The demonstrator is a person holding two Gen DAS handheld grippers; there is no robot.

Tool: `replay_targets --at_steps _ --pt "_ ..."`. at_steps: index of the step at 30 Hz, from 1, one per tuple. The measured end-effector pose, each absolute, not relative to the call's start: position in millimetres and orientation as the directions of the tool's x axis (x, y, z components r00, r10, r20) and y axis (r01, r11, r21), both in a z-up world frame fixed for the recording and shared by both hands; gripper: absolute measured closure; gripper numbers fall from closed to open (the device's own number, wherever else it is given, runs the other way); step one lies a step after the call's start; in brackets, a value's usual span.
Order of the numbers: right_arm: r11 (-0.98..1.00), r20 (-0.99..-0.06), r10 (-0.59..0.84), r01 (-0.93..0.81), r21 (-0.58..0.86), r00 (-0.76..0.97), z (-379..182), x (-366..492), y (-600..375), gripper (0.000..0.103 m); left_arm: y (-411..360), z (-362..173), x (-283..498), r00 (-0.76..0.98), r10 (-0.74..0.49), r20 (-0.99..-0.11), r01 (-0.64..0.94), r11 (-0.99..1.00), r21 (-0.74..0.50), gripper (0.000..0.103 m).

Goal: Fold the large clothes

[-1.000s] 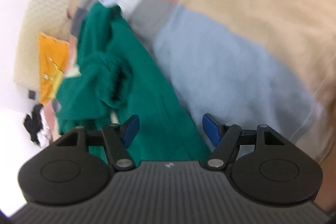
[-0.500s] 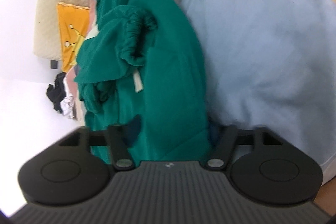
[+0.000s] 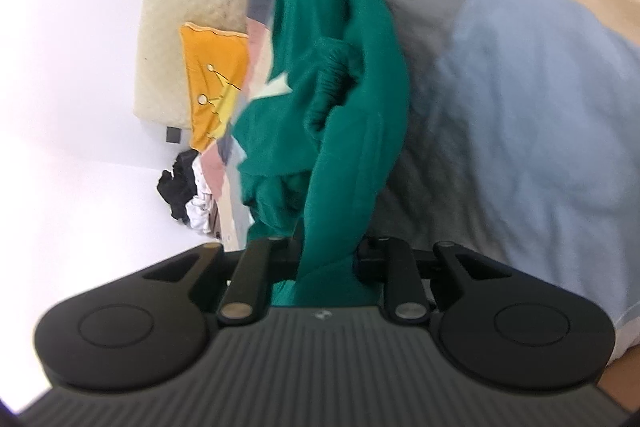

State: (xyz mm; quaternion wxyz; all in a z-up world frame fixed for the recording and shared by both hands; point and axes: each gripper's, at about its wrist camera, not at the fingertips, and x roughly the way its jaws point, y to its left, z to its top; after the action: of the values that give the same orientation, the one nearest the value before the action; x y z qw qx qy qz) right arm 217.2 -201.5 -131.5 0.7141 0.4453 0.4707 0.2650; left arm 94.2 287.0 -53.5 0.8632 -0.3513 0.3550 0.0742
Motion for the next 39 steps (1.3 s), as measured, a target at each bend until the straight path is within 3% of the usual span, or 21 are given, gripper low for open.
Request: replay_targets --at_steps 11,24,33,39 --pt "0.435 -0.352 0.820 -0.091 0.896 0.451 -67 218 -211 0.082 294 -5 51 0.881 -0.155 -0.447 -0.299 0.551 -0.779 0.095" --pt "0.463 -0.316 0.835 -0.266 0.845 0.450 3 138 -260 0.082 243 17 -75 0.932 -0.240 -0.270 -0.142 0.445 -0.884 0.095" --pt "0.496 -0.350 0.816 -0.248 0.832 0.459 -1 61 -300 0.082 191 -11 -164 0.943 -0.288 -0.168 -0.069 0.325 -0.943 0.095" --pt "0.468 -0.337 0.818 -0.200 0.861 0.467 -9 68 -305 0.081 188 -7 -154 0.947 -0.276 -0.163 -0.066 0.330 -0.942 0.095"
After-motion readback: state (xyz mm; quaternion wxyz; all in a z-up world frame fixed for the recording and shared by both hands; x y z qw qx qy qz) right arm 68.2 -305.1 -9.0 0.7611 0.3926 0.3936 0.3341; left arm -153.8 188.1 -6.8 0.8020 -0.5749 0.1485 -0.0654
